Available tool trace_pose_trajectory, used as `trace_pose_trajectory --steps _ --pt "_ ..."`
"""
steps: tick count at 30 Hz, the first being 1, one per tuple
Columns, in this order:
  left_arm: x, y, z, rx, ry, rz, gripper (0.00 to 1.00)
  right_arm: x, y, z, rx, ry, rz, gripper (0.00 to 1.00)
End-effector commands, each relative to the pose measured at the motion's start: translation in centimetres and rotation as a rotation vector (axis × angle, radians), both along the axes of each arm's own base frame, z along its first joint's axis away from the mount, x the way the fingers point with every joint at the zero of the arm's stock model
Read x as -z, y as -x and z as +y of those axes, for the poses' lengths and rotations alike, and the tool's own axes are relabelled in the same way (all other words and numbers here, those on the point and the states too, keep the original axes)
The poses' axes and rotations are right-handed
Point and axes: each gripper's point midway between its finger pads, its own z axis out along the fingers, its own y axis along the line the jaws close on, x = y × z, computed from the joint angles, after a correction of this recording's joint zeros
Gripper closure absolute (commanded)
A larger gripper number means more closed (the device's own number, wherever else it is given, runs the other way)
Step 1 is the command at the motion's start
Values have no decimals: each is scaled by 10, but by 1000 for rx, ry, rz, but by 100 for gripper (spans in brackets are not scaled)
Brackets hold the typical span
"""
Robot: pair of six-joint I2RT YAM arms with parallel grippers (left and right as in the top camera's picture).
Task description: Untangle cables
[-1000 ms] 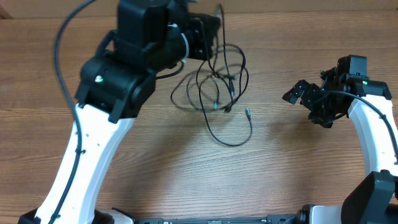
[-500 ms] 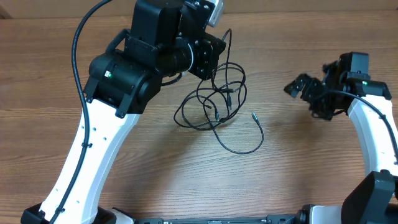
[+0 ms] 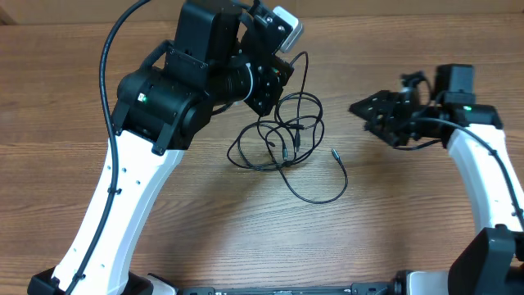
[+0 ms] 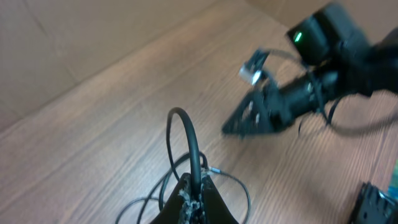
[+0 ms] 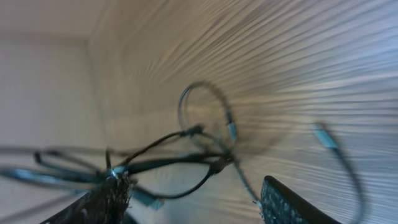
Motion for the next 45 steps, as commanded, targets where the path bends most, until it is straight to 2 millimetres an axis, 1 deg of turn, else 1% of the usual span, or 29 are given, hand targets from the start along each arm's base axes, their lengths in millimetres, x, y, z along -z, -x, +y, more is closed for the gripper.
trace_pose_trajectory --steps 1,3,5,8,10,13,15,18,20,25,27,28,29,31,33,36,38,40,41,43,45 --pt "-19 2 -5 -6 72 -14 96 -11 9 40 -165 -18 -97 32" --pt "-23 5 -9 21 95 -14 96 -11 7 54 -196 16 -135 32" --pt "-25 10 -14 56 118 0 96 -7 2 63 -198 74 -167 28" --pt "-27 17 -19 94 146 21 96 2 -7 67 -145 180 -175 27" --pt "-29 20 -21 115 159 24 96 10 -14 62 -67 270 -157 27" --pt "-37 29 -25 162 191 23 96 22 -23 50 44 402 -142 27" --pt "-40 30 -25 166 196 14 96 31 -25 40 116 467 -109 27" --pt "-46 28 -16 141 202 -1 96 47 -25 21 209 555 -43 27" --pt "-50 27 -9 116 220 5 96 58 -26 17 229 580 -14 27" --pt "-71 34 4 155 287 -17 96 92 -33 17 221 601 45 25" --pt "-74 30 15 123 287 -31 96 102 -29 17 196 597 77 21" --pt "-74 27 22 99 282 -32 96 103 -27 22 137 578 71 20" --pt "-72 23 27 77 276 -31 96 100 -25 29 59 545 47 19" --pt "-68 17 36 43 268 -20 96 87 -22 44 -71 451 -15 19" --pt "-65 12 45 14 265 -7 96 67 -17 57 -179 345 -90 18" --pt "-66 6 54 -26 278 6 96 40 -10 64 -271 240 -181 14" --pt "-67 2 59 -48 291 13 96 22 -4 70 -342 149 -247 12" --pt "-68 2 59 -49 306 24 96 6 5 80 -421 38 -307 7" --pt "-69 3 58 -39 312 27 96 -6 11 87 -475 -38 -352 6" --pt "-69 3 58 -43 315 31 96 -14 16 93 -507 -91 -378 6" --pt "-69 3 58 -47 321 36 96 -13 17 95 -513 -91 -377 6"
